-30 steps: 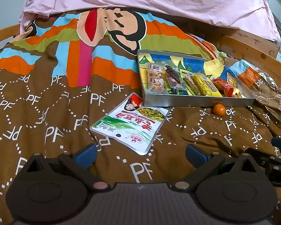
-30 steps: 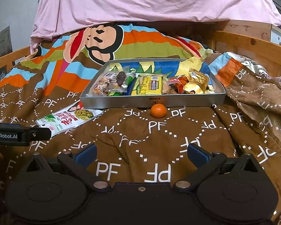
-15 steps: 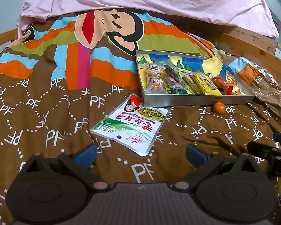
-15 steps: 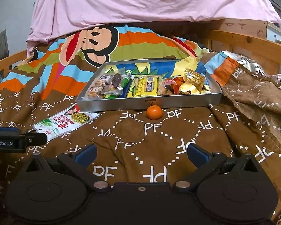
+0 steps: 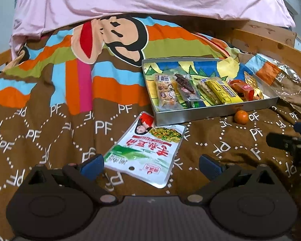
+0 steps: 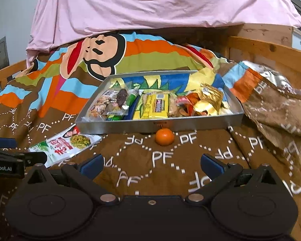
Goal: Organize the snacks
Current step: 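Withdraw both tools from the tray and move toward the remaining snacks, then grasp the white bean snack bag with the left tool while the right tool grasps the mandarin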
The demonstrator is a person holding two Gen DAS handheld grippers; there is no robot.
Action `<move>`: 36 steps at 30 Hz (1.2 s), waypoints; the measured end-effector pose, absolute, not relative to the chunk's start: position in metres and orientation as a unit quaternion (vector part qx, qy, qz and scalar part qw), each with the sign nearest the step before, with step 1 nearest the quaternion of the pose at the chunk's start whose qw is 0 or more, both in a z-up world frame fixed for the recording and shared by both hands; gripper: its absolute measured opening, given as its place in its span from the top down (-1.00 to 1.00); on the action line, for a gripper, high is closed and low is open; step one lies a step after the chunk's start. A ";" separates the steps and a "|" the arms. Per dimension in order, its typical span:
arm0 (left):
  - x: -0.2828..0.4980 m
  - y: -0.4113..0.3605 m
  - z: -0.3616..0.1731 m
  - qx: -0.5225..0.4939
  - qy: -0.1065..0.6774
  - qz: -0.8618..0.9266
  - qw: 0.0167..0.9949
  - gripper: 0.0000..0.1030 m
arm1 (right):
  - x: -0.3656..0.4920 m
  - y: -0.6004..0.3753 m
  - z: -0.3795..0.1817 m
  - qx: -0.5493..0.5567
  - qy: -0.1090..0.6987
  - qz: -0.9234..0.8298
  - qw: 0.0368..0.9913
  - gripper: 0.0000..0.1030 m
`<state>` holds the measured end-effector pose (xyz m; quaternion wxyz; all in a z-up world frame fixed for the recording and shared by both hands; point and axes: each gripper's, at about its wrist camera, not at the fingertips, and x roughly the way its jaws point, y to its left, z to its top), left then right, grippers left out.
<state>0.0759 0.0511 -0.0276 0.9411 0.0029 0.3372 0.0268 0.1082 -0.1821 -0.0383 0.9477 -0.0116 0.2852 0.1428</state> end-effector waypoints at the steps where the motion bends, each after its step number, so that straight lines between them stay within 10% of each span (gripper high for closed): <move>1: 0.078 0.051 -0.028 0.007 0.337 0.027 0.941 -0.99 | 0.111 -0.182 -0.040 -0.009 0.287 0.141 0.947 -0.99; 31: 0.185 0.074 -0.060 0.066 0.438 -0.077 0.893 -0.99 | 0.217 -0.182 -0.082 0.028 0.337 0.182 0.923 -0.98; 36: 0.186 0.080 -0.068 0.060 0.453 -0.105 0.883 -0.98 | 0.225 -0.176 -0.087 0.041 0.333 0.204 0.920 -0.66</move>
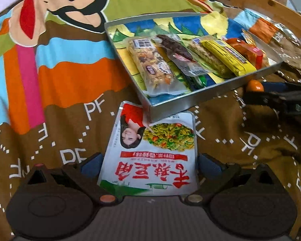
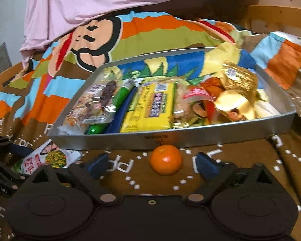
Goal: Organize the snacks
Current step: 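Grasp the white bean snack bag with the left tool while the right tool grasps the mandarin, then carry the bean snack bag over the tray with the left tool while the right tool carries the mandarin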
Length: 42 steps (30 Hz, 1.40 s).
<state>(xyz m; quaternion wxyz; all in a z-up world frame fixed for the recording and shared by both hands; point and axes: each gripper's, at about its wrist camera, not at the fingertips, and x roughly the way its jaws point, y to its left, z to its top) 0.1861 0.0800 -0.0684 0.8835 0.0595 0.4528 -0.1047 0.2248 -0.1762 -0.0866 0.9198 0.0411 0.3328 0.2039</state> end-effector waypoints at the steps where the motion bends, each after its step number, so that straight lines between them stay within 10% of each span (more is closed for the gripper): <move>1: 0.186 0.079 -0.069 0.064 0.454 -0.106 0.882 -0.98 | 0.225 -0.176 -0.088 0.047 0.333 0.203 0.920 -0.65; 11: 0.188 0.080 -0.066 0.030 0.478 -0.103 0.872 -0.87 | 0.228 -0.190 -0.090 0.105 0.331 0.196 0.917 -0.33; 15: 0.182 0.079 -0.064 0.005 0.479 -0.093 0.873 -0.83 | 0.227 -0.188 -0.091 0.098 0.336 0.183 0.919 0.27; 42: 0.136 0.036 -0.051 -0.027 0.493 -0.082 0.866 -0.77 | 0.122 -0.186 -0.080 0.025 0.331 0.213 0.919 0.30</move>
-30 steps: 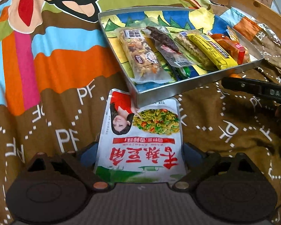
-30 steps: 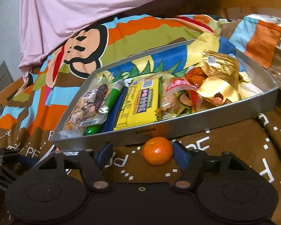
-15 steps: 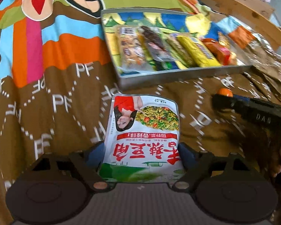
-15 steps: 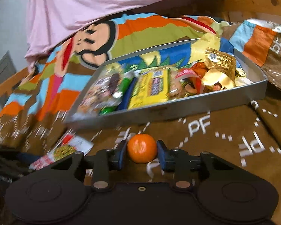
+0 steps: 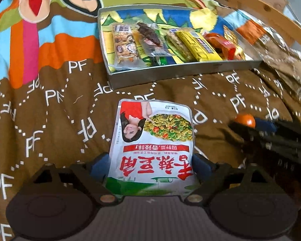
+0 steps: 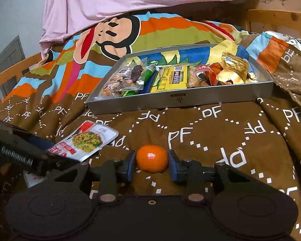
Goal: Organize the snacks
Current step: 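Carry the bean snack bag over the tray with the left tool while the right tool carries the mandarin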
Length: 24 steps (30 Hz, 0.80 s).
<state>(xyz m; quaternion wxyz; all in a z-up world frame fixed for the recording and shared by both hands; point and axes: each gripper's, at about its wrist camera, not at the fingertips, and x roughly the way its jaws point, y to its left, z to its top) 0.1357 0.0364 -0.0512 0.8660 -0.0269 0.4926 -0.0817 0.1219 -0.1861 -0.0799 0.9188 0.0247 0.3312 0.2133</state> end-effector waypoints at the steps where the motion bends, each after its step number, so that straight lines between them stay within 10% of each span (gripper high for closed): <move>1: 0.138 0.036 -0.052 -0.030 0.495 -0.079 0.865 -0.77 | 0.122 -0.186 -0.080 0.025 0.332 0.213 0.919 0.29; 24: 0.110 0.041 -0.031 -0.103 0.447 -0.036 0.888 -0.41 | 0.114 -0.182 -0.073 0.017 0.300 0.208 0.931 0.30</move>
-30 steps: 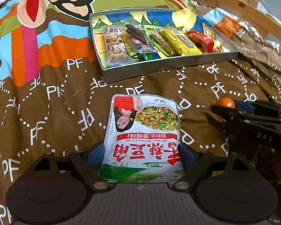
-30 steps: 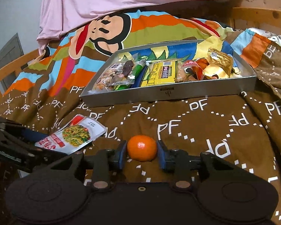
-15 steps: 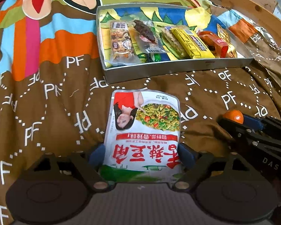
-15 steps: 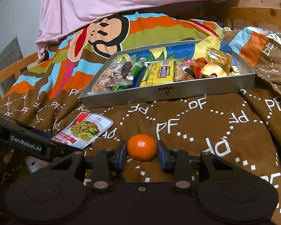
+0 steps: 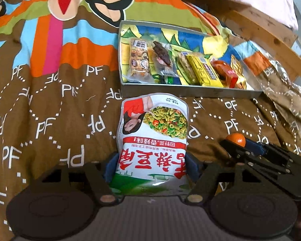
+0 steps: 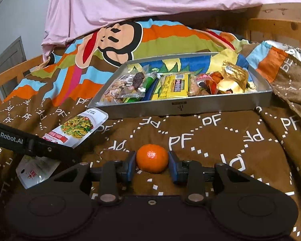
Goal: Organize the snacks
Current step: 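Carry the bean snack bag over the tray with the left tool while the right tool carries the mandarin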
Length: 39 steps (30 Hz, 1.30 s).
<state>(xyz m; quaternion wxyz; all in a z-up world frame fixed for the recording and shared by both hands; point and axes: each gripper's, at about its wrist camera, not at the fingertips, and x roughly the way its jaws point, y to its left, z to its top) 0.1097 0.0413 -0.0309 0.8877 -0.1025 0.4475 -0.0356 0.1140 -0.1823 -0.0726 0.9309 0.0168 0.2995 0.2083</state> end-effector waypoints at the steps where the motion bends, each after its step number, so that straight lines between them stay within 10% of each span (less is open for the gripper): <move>1: 0.110 0.042 -0.031 -0.107 0.444 -0.032 0.889 -0.41 | 0.113 -0.183 -0.071 0.017 0.295 0.208 0.932 0.30; 39: 0.312 0.012 0.002 -0.083 0.323 -0.072 0.940 -0.42 | 0.301 -0.208 -0.042 0.024 0.199 0.145 0.969 0.30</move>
